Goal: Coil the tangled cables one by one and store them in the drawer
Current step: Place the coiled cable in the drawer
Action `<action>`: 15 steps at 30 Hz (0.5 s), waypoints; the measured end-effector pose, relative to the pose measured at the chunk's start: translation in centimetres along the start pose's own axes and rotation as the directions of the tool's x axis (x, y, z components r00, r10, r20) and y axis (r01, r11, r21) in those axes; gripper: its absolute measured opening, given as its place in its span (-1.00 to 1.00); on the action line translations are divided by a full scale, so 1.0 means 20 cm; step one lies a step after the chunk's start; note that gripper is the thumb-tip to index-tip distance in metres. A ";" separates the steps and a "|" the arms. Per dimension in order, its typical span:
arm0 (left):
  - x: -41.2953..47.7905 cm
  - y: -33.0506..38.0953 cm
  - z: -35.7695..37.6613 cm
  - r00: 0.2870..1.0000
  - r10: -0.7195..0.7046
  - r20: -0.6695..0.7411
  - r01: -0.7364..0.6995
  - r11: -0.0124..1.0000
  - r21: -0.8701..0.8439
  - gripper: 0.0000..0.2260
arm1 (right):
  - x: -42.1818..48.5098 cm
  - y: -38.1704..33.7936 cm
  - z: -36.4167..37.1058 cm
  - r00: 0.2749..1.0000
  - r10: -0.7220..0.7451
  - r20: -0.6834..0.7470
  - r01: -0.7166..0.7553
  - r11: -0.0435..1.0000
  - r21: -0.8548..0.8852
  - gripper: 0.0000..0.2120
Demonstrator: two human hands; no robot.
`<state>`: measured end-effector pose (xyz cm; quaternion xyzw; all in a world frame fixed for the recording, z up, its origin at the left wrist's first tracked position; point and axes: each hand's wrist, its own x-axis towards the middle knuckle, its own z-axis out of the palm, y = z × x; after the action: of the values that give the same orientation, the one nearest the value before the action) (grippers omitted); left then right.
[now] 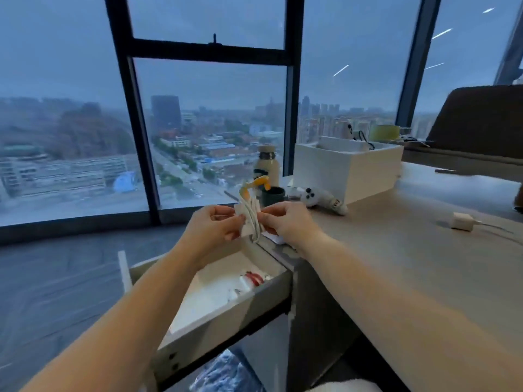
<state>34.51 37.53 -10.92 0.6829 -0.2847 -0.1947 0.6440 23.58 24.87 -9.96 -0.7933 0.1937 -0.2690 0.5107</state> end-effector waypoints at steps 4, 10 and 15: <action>0.00 -0.18 -0.19 0.991 -0.118 -0.064 0.121 0.992 0.042 -0.76 | 0.06 0.11 0.26 0.988 0.067 0.140 -0.064 0.998 -0.021 -0.95; 0.04 -0.48 -0.31 0.932 -0.327 -0.156 0.333 0.943 0.016 -0.93 | 0.17 0.34 0.53 0.951 0.179 0.253 -0.142 0.977 -0.158 -0.81; 0.18 -0.71 -0.30 0.846 -0.481 -0.231 0.498 0.867 0.022 -0.93 | 0.27 0.54 0.66 0.860 0.378 0.344 -0.213 0.877 -0.432 -0.57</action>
<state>43.01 39.97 -24.11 0.7754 -0.0364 -0.2646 0.5721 35.72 26.77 -23.02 -0.8754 0.2497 0.0328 0.4127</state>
